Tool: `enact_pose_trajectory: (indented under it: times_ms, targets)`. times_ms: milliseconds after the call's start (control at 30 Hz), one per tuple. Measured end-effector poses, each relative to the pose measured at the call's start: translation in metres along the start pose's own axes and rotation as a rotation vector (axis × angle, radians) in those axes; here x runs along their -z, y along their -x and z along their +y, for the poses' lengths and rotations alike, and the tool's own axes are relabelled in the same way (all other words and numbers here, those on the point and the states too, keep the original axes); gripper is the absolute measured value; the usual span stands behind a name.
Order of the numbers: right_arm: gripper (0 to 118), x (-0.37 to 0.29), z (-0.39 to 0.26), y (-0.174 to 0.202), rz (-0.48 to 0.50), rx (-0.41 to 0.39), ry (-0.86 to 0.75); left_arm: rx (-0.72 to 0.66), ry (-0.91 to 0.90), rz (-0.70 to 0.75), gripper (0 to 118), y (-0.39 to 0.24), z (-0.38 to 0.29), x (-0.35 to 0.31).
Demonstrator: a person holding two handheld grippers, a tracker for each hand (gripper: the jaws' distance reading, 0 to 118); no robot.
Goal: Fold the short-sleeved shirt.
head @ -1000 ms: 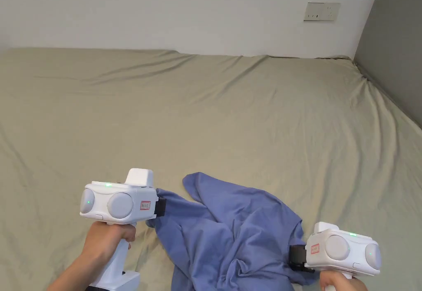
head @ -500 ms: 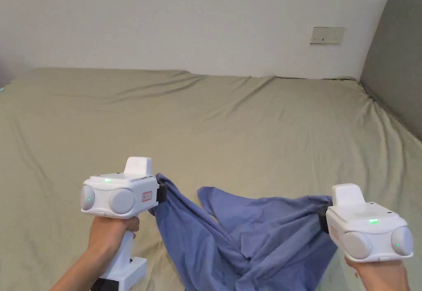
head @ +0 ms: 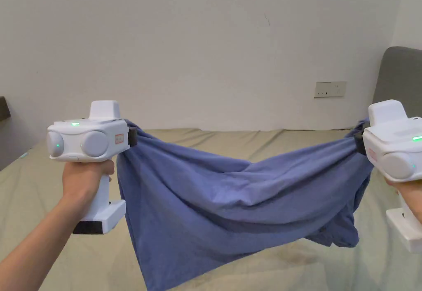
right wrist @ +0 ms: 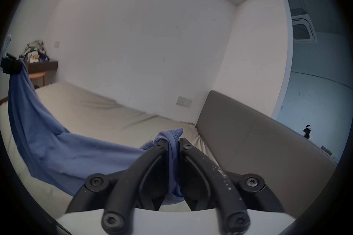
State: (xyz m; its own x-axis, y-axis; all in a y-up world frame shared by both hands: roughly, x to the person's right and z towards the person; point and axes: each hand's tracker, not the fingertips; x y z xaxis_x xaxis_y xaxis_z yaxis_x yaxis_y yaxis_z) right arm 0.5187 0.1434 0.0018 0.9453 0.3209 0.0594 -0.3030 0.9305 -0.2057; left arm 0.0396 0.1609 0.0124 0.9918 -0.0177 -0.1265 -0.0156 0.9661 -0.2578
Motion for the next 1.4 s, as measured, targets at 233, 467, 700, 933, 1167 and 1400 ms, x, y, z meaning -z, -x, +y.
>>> enact_pose_trajectory:
  times_ms: [233, 467, 700, 933, 1167, 1400]
  targets:
    - [11, 0.045, 0.043, -0.032, 0.066, 0.296, -0.03, 0.008, -0.098, 0.132, 1, 0.021, 0.06, 0.025]
    - [11, 0.084, 0.033, -0.016, 0.117, 0.323, -0.014, 0.005, -0.071, 0.158, 1, 0.03, 0.048, 0.067]
    - [11, 0.116, -0.023, 0.023, 0.125, 0.275, 0.085, -0.002, 0.046, 0.178, 1, 0.038, -0.02, 0.11]
    - [11, 0.108, -0.138, 0.066, 0.19, 0.26, 0.289, -0.068, 0.266, 0.178, 1, 0.054, -0.152, 0.115]
    - [11, 0.052, -0.253, 0.084, 0.235, 0.291, 0.462, -0.121, 0.489, 0.157, 1, 0.084, -0.281, 0.073]
    - [11, -0.03, -0.313, 0.079, 0.241, 0.353, 0.533, -0.13, 0.553, 0.152, 1, 0.089, -0.347, -0.002]
